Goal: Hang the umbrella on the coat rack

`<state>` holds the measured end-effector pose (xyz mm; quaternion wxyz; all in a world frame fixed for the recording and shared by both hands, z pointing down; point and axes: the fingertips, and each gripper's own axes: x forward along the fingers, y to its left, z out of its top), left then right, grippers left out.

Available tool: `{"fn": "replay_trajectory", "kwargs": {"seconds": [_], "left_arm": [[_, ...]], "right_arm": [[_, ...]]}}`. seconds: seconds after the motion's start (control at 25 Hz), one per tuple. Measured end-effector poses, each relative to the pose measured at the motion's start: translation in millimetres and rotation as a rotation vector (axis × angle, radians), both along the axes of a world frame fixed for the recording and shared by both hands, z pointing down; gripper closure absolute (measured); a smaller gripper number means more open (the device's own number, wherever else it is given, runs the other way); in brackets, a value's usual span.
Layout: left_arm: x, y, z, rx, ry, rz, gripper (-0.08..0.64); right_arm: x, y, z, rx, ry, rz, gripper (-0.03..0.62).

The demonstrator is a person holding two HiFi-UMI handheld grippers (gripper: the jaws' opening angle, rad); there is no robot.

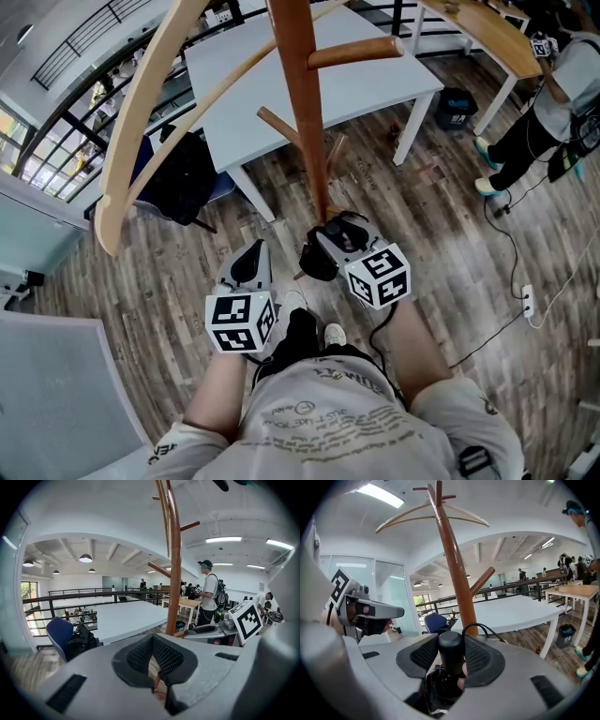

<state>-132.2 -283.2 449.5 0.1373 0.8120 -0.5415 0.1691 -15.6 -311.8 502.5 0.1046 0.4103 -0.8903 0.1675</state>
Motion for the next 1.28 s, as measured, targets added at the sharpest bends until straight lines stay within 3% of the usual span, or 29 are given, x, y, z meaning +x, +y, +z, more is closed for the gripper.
{"fn": "replay_trajectory", "kwargs": {"seconds": [0.48, 0.8, 1.28], "left_arm": [[-0.6, -2.4, 8.6, -0.019, -0.001, 0.008, 0.557], [-3.6, 1.9, 6.8, -0.017, -0.004, -0.007, 0.557], [-24.0, 11.9, 9.1, -0.025, -0.008, -0.054, 0.557]], "right_arm": [[13.7, -6.0, -16.3, 0.016, -0.061, 0.015, 0.428], [-13.4, -5.5, -9.3, -0.014, -0.075, -0.062, 0.428], [-14.5, -8.5, -10.0, -0.024, -0.098, -0.026, 0.428]]}}
